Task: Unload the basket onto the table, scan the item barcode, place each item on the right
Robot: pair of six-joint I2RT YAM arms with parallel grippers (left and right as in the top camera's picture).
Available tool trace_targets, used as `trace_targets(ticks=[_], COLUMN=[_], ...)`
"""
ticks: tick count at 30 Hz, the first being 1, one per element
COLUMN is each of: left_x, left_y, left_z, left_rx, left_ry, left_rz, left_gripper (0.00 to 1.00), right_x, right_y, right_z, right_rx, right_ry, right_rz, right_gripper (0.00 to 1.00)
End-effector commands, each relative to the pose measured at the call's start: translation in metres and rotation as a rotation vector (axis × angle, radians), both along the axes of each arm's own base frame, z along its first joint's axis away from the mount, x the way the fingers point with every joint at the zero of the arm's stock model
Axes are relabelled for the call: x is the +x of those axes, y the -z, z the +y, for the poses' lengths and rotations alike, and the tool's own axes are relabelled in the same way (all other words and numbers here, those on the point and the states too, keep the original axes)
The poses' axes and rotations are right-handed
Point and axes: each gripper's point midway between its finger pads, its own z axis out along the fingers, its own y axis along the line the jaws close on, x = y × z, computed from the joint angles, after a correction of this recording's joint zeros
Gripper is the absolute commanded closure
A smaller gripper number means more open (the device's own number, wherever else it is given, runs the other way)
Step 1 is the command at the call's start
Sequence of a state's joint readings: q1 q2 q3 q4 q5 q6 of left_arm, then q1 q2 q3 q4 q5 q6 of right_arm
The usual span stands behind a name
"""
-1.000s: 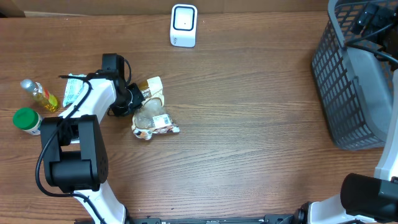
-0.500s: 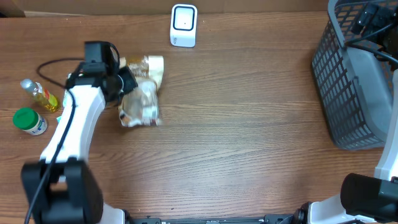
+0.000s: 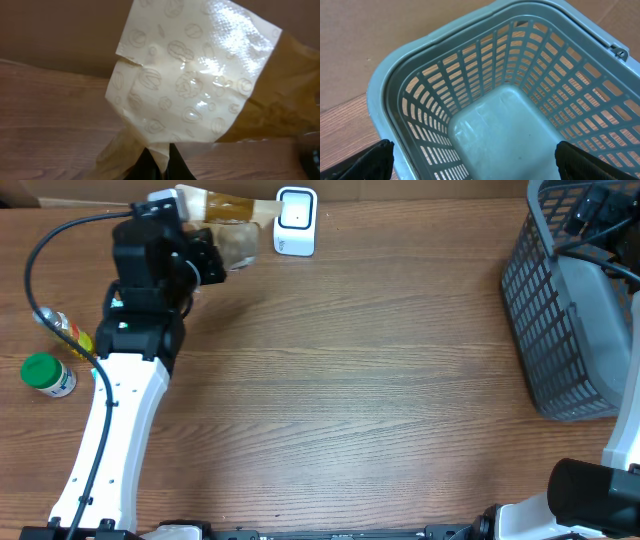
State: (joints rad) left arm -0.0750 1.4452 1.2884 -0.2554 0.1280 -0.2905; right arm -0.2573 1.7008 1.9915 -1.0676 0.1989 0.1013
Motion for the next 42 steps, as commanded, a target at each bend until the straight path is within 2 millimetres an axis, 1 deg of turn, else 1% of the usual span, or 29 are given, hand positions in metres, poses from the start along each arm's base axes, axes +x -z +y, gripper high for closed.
trace_targets(ticks=[1, 5, 8, 10, 11, 14, 16, 20, 22, 24, 26, 29, 35, 36, 37, 38, 40, 42], left_x=[-0.002, -0.007, -0.010, -0.015, -0.019, -0.035, -0.050, -0.086, -0.102, -0.113, -0.120, -0.123, -0.116, -0.116, -0.117, -0.118, -0.121, -0.123], left_y=[-0.008, -0.004, -0.002, 0.004, 0.011, 0.037, 0.057, 0.104, 0.126, 0.150, 0.172, 0.200, 0.233, 0.238, 0.242, 0.245, 0.248, 0.252], left_z=[-0.013, -0.026, -0.032, -0.036, -0.037, -0.035, -0.033, -0.028, -0.026, -0.025, -0.027, -0.026, -0.027, -0.027, -0.027, -0.029, -0.036, -0.037], left_rx=[0.020, -0.001, -0.034, -0.070, -0.101, -0.172, -0.202, -0.189, -0.188, -0.190, -0.192, -0.180, -0.161, -0.157, -0.151, -0.144, -0.132, -0.121], left_ry=[0.042, 0.098, 0.125, 0.135, 0.130, 0.077, 0.041, -0.009, -0.034, -0.055, -0.056, -0.068, -0.062, -0.060, -0.052, -0.023, 0.058, 0.090], left_rz=[-0.022, -0.001, 0.018, 0.056, 0.098, 0.250, 0.370, 0.611, 0.723, 0.821, 0.893, 0.971, 1.028, 1.042, 1.051, 1.061, 1.066, 1.078], left_gripper=[0.96, 0.96, 0.96, 0.96, 0.95, 0.96, 0.96, 0.95, 0.96, 0.95, 0.95, 0.96, 0.96, 0.94, 0.87, 0.78, 0.53, 0.40], right_x=[-0.002, -0.002, -0.002, -0.002, -0.002, -0.002, -0.002, -0.002, -0.002, -0.002, -0.002, -0.002, -0.002, -0.002, -0.002, -0.002, -0.002, -0.002], right_y=[-0.012, -0.012, -0.012, -0.012, -0.012, -0.012, -0.012, -0.012, -0.012, -0.012, -0.012, -0.012, -0.012, -0.012, -0.012, -0.012, -0.012, -0.012], right_z=[-0.001, -0.001, -0.001, -0.001, -0.001, -0.001, -0.001, -0.001, -0.001, -0.001, -0.001, -0.001, -0.001, -0.001, -0.001, -0.001, -0.001, -0.001], right_rx=[-0.012, -0.012, -0.012, -0.012, -0.012, -0.011, -0.012, -0.012, -0.012, -0.012, -0.011, -0.012, -0.012, -0.012, -0.012, -0.012, -0.011, -0.012], right_ry=[0.010, 0.010, 0.010, 0.010, 0.010, 0.010, 0.010, 0.010, 0.010, 0.010, 0.010, 0.010, 0.010, 0.010, 0.010, 0.010, 0.010, 0.010], right_rz=[-0.030, -0.030, -0.030, -0.030, -0.030, -0.030, -0.030, -0.030, -0.030, -0.030, -0.030, -0.030, -0.030, -0.030, -0.030, -0.030, -0.030, -0.030], right_gripper=[0.00, 0.00, 0.00, 0.00, 0.00, 0.00, 0.00, 0.00, 0.00, 0.00, 0.00, 0.00, 0.00, 0.00, 0.00, 0.00, 0.00, 0.00])
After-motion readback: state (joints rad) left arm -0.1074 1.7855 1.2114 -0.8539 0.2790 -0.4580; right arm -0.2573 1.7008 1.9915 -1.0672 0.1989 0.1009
